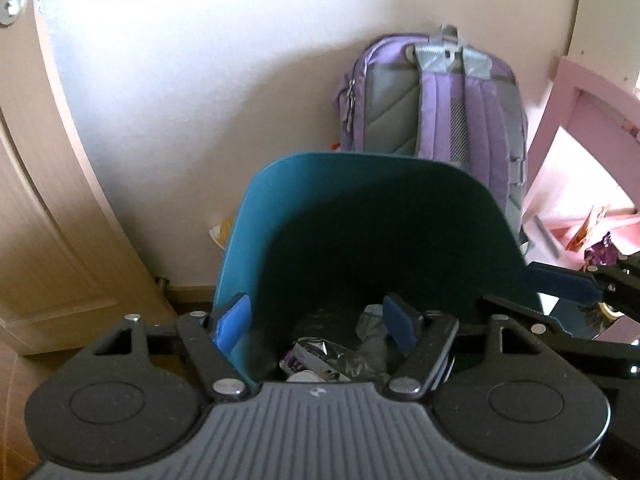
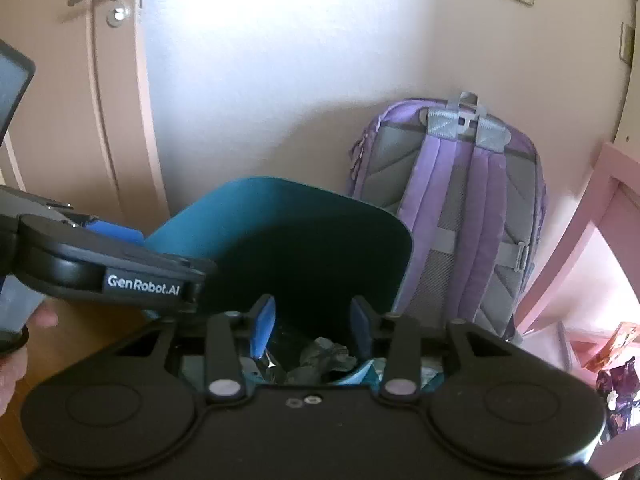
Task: Collect trash
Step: 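Open the right tool to drop the tray while the left tool releases the bottle, then move both tools away from the bin down toward the floor trash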
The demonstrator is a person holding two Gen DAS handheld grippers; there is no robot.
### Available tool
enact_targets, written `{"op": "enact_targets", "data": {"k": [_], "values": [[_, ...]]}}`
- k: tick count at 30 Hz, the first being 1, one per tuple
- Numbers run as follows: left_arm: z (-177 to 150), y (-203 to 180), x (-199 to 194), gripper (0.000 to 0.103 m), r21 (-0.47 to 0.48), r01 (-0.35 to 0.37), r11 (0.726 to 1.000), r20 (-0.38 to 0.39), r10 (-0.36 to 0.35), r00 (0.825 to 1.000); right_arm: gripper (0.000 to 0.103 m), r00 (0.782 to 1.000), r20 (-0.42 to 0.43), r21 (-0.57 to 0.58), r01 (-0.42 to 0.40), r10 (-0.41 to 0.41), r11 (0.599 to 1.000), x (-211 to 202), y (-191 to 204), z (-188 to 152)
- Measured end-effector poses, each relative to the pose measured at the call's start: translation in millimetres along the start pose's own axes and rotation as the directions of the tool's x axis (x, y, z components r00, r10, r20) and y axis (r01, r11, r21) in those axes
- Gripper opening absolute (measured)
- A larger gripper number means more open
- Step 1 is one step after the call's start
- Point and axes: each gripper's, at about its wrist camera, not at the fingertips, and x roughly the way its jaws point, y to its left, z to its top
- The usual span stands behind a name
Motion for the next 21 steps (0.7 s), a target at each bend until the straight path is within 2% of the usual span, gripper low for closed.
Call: {"op": "enact_targets", "data": {"k": [8, 10, 17, 21], "values": [[-13.0, 0.0, -53.7, 0.076, 0.004, 0.004, 1.0, 0.049, -0.004, 0.999, 0.042, 0.999, 0.028, -0.006, -0.02, 0.02, 1.0, -45.2, 10.7, -8.0], [-18.0, 1.0, -67.4, 0.081, 0.002, 0.006, 1.0, 0.062, -0.007, 0.998, 0.042, 0.999, 0.028, -0.005, -0.03, 0.031, 1.0, -54.1, 14.2, -10.9], [-41.2, 11.4, -103.7, 0.081, 0.0, 0.015, 1.0, 0.079, -0.015, 0.997, 0.044, 0.996, 0.024, -0.016, -0.081, 0.082, 0.997, -80.8, 30.8, -29.5], [-60.8, 21.1, -120.9, 0.081, -0.008, 0.017, 1.0, 0.087, -0.017, 0.996, 0.048, 0.992, 0.015, -0.024, -0.127, 0.128, 0.992, -90.0, 39.6, -44.6]]}}
